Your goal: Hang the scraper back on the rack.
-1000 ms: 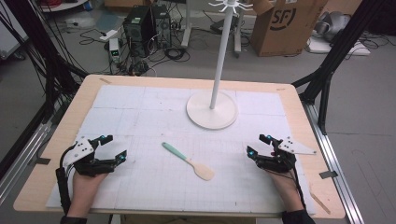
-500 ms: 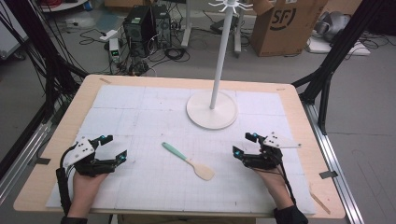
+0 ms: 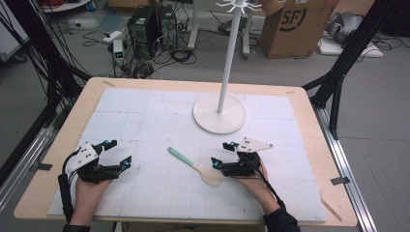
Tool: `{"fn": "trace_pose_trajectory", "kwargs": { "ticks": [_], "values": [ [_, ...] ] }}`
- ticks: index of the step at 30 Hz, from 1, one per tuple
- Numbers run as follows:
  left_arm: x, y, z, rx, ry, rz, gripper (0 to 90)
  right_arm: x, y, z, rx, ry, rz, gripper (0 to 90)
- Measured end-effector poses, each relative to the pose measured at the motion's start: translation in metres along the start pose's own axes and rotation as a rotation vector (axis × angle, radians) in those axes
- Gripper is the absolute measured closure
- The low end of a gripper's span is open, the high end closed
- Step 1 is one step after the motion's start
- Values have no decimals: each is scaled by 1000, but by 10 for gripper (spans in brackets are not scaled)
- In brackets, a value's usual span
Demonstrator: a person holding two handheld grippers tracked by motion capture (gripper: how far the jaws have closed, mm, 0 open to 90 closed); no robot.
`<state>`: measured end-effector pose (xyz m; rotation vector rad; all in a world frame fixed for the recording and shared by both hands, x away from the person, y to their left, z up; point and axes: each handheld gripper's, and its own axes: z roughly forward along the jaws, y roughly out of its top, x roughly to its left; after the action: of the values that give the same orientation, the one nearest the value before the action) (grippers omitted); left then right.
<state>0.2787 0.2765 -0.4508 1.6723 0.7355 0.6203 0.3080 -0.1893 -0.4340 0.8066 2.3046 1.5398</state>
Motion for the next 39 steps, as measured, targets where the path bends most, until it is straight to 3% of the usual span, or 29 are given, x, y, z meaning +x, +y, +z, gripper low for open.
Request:
{"fn": "trace_pose_trajectory", "kwargs": {
  "ticks": [3,6,9,17,20,32,39],
  "values": [
    [0,0,0,0,0,-1,176,7,-1,17,46,48,17,296],
    [0,0,0,0,0,0,176,11,-2,24,65,56,31,325],
    [0,0,0,1,1,1,177,16,-1,33,86,50,41,361],
    [0,0,0,0,1,1,178,30,4,53,170,26,-13,516],
    [-1,0,0,0,1,1,177,34,5,57,201,11,-38,572],
    [-1,0,0,3,2,8,178,43,5,64,273,24,-126,735],
    [-2,0,1,3,5,10,178,46,5,65,287,5,-78,801]
  ]
}}
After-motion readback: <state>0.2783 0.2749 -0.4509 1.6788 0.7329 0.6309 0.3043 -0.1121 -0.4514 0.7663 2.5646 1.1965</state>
